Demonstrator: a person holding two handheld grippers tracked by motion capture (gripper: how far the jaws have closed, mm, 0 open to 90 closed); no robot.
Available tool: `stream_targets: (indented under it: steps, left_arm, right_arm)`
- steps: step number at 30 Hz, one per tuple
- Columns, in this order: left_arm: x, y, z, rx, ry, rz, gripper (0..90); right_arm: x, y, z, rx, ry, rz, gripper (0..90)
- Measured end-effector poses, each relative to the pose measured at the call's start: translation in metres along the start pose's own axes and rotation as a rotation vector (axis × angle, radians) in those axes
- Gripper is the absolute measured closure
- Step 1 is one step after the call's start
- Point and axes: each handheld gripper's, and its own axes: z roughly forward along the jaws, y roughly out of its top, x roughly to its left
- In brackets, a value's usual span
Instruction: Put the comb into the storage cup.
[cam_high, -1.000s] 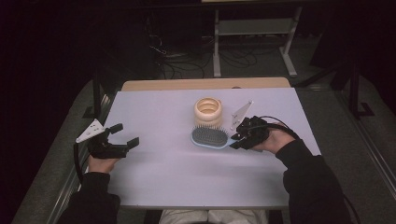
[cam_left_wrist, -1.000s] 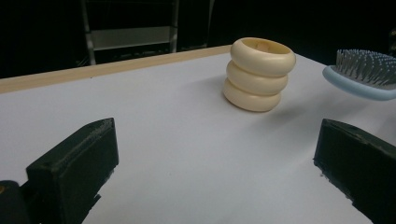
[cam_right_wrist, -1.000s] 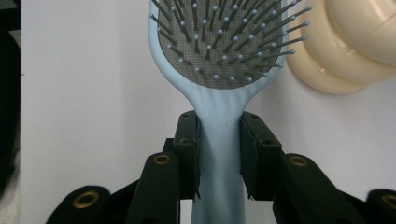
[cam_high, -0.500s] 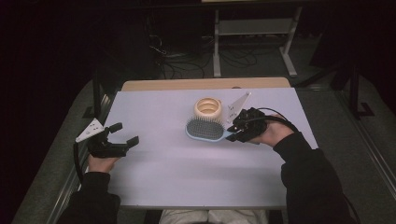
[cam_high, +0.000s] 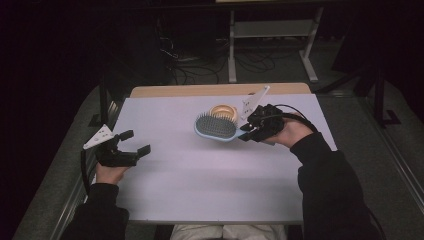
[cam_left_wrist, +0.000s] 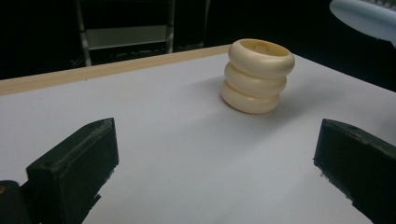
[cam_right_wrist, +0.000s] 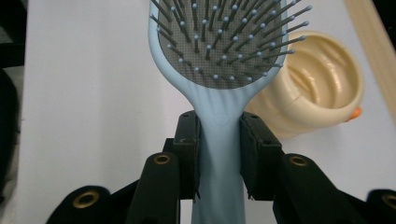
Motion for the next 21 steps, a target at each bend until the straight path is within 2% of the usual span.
stream_targets:
  steps: [6, 9, 11, 14, 21]
  left_arm:
    - [0.000, 0.005, 0.005, 0.031, -0.010, 0.001, 0.0]
    - [-0.002, 0.012, 0.007, 0.021, -0.010, 0.014, 0.0]
    - [-0.005, 0.018, 0.008, 0.000, -0.010, 0.037, 0.0]
    - [-0.008, 0.029, 0.011, -0.022, -0.035, 0.044, 0.1]
    - [-0.018, 0.056, 0.023, -0.012, -0.066, 0.089, 0.1]
  right_arm:
    - [-0.007, 0.009, -0.005, -0.011, -0.024, 0.004, 68.9]
    - [-0.009, 0.011, -0.006, -0.015, -0.033, 0.007, 68.9]
    - [-0.010, 0.014, -0.007, -0.018, -0.035, 0.007, 68.9]
    - [-0.011, 0.018, -0.008, -0.017, -0.047, 0.005, 68.9]
    - [-0.013, 0.024, -0.009, -0.026, -0.072, 0.000, 68.9]
